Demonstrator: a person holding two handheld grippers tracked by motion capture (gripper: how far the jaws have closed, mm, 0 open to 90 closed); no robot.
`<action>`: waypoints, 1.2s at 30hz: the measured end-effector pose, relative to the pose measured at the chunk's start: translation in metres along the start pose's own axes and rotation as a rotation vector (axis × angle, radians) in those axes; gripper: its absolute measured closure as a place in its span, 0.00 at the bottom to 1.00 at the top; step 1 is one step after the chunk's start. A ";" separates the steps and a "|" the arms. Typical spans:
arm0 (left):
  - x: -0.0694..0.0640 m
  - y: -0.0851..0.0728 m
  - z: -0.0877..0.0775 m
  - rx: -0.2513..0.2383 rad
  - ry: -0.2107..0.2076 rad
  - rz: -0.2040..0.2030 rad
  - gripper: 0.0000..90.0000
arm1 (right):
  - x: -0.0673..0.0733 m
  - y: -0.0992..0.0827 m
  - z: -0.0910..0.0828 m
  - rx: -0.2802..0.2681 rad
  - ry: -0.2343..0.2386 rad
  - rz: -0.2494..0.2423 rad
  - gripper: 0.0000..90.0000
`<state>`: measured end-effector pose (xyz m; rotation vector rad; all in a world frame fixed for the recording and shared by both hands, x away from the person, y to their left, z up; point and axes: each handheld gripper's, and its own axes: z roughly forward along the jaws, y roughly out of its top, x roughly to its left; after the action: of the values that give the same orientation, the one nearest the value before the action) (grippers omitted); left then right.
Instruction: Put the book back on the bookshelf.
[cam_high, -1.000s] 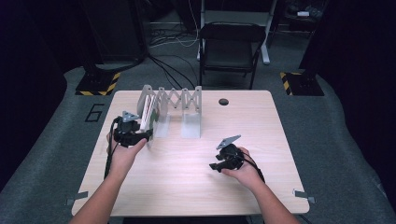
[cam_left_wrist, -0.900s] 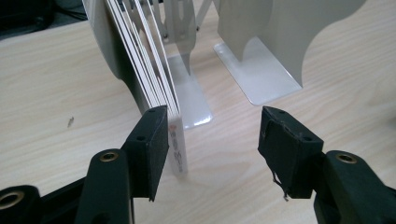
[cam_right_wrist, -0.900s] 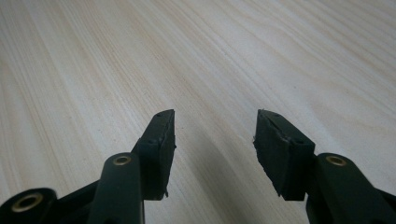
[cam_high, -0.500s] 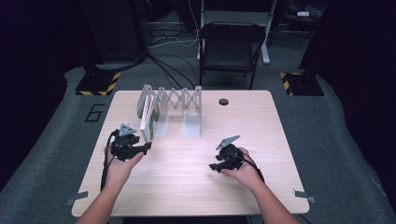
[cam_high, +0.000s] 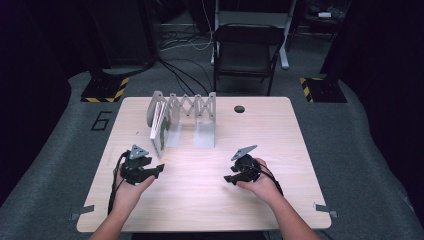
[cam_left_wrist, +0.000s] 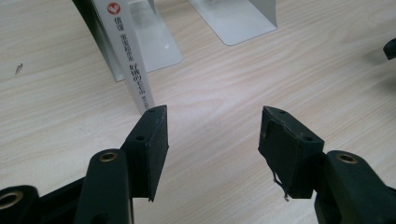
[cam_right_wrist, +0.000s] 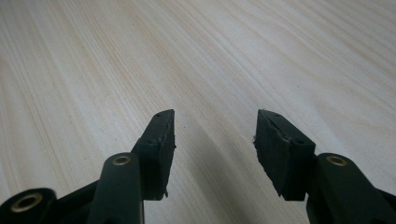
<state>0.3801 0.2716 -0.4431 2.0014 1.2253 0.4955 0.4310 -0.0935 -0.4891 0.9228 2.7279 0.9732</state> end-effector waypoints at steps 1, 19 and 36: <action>-0.001 -0.003 0.000 -0.001 -0.007 0.003 0.47 | 0.000 0.000 0.000 0.000 0.000 -0.001 0.53; -0.002 -0.030 0.001 0.003 -0.025 0.016 0.46 | 0.001 0.001 0.000 -0.004 -0.008 -0.001 0.53; 0.006 -0.042 0.018 0.069 -0.032 0.054 0.45 | 0.001 0.000 0.001 0.004 -0.012 -0.009 0.53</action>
<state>0.3692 0.2816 -0.4873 2.0973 1.1866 0.4510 0.4307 -0.0921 -0.4895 0.9124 2.7228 0.9586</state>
